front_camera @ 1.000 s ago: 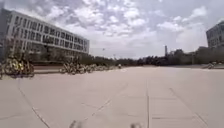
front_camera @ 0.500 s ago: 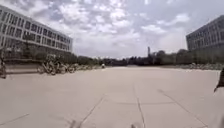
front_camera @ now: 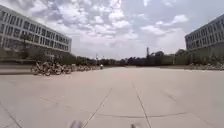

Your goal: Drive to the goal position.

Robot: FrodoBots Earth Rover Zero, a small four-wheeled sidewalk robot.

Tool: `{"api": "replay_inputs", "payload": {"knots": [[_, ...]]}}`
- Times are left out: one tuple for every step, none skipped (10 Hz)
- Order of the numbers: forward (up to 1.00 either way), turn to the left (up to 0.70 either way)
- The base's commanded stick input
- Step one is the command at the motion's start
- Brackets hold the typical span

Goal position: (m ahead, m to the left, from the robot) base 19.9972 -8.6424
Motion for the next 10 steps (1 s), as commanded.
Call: {"api": "replay_inputs", "payload": {"knots": [[0.11, 0.02], [0.08, 0.02], [0.08, 0.02], [0.08, 0.02], [0.07, 0.02], [0.07, 0.02], [0.07, 0.02], [0.07, 0.02], [0.07, 0.02], [0.08, 0.02]]}}
